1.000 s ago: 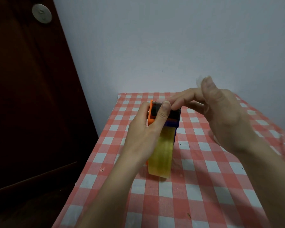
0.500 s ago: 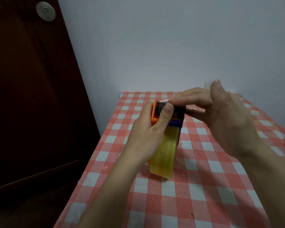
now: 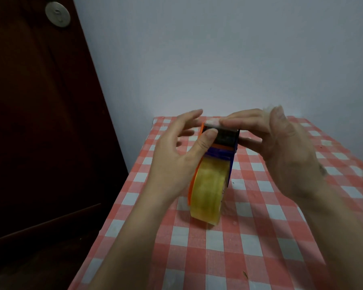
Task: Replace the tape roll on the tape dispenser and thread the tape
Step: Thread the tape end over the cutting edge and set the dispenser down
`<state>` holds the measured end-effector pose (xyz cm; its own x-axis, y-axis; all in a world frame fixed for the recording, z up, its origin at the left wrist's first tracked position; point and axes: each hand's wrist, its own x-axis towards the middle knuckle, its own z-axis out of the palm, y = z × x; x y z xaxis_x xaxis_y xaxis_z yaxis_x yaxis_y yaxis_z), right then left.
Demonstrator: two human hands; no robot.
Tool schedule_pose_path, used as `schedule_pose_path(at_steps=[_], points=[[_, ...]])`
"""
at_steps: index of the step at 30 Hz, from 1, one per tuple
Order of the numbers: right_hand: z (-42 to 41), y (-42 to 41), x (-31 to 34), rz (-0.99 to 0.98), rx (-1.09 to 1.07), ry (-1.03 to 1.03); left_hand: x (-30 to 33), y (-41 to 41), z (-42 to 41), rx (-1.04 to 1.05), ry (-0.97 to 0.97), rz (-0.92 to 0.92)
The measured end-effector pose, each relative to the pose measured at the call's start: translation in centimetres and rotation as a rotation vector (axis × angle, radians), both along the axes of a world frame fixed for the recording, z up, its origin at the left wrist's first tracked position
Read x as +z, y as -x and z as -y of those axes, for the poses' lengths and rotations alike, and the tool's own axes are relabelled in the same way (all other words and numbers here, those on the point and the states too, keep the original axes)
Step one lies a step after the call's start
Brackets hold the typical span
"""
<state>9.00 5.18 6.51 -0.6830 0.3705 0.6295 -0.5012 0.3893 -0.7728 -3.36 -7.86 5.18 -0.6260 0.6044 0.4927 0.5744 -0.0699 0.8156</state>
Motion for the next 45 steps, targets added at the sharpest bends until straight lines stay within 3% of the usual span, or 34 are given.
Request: schedule_pose_path(at_steps=[3,11,21,24,28,32,41,45], points=[[-0.2,0.2,-0.5,-0.031,0.017,0.023,0.5,-0.3,-0.1,-0.019,-0.144,0.041],[-0.3,0.2,-1.2,-0.076,0.047,0.037,0.6,0.1,-0.8,-0.162,-0.277,0.01],[0.8,0.5,-2.1,-0.168,0.102,0.465,0.1,-1.6,-2.0,-0.037,-0.27,-0.268],[0.1,0.1,-1.9,-0.227,0.144,0.677,0.0,-1.4,-2.0,-0.005,-0.277,-0.232],[-0.8,0.3,-2.4,0.01,0.047,0.664,-0.1,-1.0,-1.7,0.036,-0.31,-0.18],[-0.4,0.7,-3.0,0.193,0.109,0.674,-0.3,-1.3,-1.7,0.07,-0.3,-0.272],[0.3,1.0,-3.2,0.191,0.201,0.671,-0.2,-1.3,-1.5,0.144,-0.189,-0.427],[0.3,1.1,-3.3,0.198,0.206,0.674,-0.3,-1.1,-1.6,0.132,-0.146,-0.402]])
